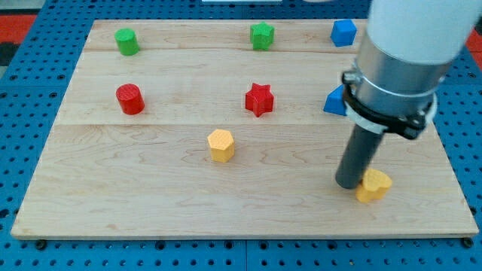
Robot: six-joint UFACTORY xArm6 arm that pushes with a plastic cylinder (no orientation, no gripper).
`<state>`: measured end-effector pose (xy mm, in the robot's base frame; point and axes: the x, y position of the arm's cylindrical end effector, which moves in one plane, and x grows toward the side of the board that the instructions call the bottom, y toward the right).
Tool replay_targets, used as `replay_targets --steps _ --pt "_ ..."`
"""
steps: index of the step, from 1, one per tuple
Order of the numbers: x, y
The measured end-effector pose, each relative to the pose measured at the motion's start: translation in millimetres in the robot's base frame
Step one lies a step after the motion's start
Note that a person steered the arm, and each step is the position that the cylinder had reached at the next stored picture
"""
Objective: Slide the yellow hexagon to the bottom center
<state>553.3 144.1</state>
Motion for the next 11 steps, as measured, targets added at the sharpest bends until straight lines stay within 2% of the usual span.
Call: replay_targets --steps 1,2,3,4,5,6,7,8,9,10,11 --pt "-2 -15" --pt "-39 -93" --pt "-74 -142" --pt "-102 -137" --pt "-110 -198" --pt "-89 -199" --pt "-75 -174" --pt "-67 -184" --pt "-86 -184" --pt "-84 -182" --pt "-60 -167"
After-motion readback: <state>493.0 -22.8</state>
